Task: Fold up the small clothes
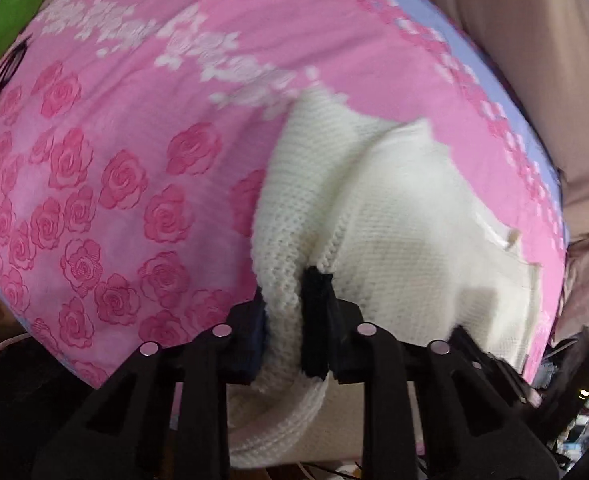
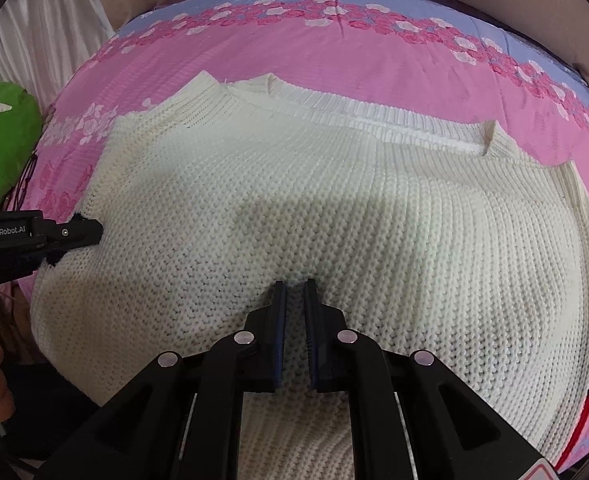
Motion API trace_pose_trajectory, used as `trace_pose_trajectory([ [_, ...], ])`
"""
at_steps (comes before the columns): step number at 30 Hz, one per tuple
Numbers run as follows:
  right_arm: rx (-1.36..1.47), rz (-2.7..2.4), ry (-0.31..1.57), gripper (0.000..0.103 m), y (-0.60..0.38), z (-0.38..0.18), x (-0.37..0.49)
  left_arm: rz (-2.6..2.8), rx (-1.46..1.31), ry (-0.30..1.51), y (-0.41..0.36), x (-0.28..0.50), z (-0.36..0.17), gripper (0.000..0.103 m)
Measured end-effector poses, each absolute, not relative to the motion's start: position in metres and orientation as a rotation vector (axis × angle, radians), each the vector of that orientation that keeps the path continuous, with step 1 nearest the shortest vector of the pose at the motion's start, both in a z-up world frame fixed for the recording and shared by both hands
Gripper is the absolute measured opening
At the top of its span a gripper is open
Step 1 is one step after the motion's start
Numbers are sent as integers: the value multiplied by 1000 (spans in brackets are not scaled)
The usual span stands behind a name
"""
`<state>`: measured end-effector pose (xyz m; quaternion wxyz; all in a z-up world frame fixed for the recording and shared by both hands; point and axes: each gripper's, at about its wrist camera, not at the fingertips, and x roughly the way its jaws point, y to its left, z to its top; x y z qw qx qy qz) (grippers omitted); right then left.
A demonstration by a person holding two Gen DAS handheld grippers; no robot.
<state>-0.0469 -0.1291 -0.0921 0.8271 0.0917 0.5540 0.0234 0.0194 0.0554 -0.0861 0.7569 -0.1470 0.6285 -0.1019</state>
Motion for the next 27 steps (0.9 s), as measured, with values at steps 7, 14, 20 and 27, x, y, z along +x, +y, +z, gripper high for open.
trace_pose_trajectory([
  [7, 387, 52, 1102, 15, -166, -71, -67, -490, -199, 1237, -25, -12, 1, 20],
  [14, 489, -74, 1001, 28, -235, -38, -147, -678, -34, 1232, -129, -37, 2, 20],
  [20, 582, -193, 998, 32, -268, -40, -218, -718, 30, 1300, -151, -51, -28, 37],
  [27, 661, -93, 939, 69, -255, -19, -202, -596, -42, 1189, -83, -50, 9, 78],
])
